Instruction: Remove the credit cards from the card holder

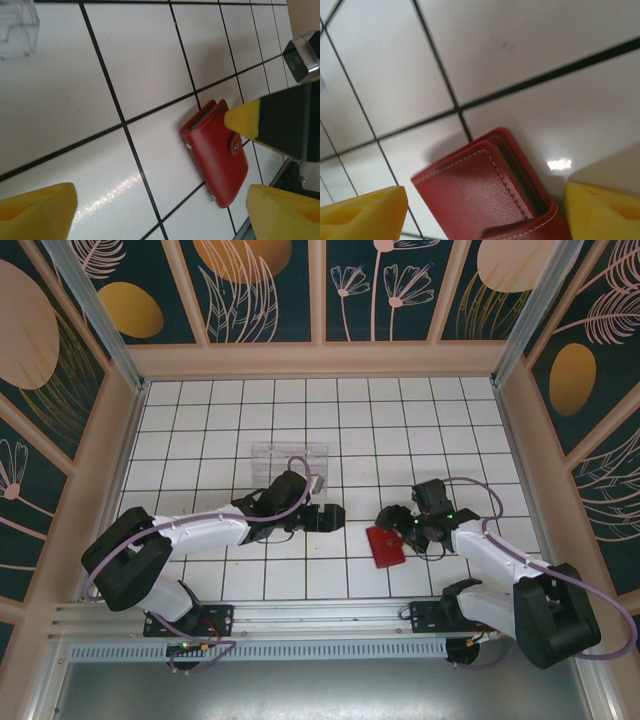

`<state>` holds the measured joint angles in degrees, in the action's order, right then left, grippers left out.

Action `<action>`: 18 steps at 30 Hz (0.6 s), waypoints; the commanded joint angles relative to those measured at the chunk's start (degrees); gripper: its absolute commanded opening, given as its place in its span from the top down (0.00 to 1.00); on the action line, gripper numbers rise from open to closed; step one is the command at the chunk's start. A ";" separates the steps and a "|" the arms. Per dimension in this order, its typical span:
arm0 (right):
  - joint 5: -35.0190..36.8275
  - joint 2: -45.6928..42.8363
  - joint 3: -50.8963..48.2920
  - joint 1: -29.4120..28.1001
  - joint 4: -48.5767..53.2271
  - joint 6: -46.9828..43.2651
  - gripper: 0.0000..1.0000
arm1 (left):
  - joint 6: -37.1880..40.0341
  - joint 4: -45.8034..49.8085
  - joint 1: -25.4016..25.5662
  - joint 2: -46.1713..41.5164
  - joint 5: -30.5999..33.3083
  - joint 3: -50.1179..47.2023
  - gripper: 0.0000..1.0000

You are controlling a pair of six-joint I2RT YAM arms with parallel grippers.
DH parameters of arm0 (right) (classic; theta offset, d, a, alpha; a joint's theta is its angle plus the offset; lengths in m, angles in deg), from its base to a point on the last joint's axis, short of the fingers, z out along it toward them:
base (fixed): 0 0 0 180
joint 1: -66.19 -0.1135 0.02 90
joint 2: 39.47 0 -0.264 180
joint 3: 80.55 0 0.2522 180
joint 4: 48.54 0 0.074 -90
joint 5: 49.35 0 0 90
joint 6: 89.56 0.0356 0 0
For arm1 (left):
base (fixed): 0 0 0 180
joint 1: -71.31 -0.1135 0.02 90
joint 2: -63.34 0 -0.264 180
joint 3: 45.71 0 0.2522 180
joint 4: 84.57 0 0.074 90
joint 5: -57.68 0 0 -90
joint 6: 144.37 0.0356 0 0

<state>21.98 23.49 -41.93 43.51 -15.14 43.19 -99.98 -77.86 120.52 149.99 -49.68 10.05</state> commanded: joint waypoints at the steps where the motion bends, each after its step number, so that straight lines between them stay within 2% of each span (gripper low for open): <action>1: -3.83 -1.62 -1.17 -2.65 2.20 0.84 0.20 | -1.40 1.52 0.43 1.06 -3.81 1.08 0.18; 7: -7.51 -2.24 -2.16 -6.35 -0.11 -0.94 0.25 | -2.99 -0.28 0.88 3.98 -8.61 1.45 0.25; 12: -6.27 -1.79 -2.93 -6.87 -1.92 -0.43 0.38 | -4.35 -2.93 1.61 8.38 -11.53 3.17 0.36; 18: -5.95 -0.51 -3.49 -6.85 -2.75 0.50 0.42 | -4.42 -3.53 2.40 13.23 -13.87 6.09 0.46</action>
<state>16.32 22.33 -44.24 37.04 -16.58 42.99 -103.89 -79.56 122.38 161.16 -60.83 13.96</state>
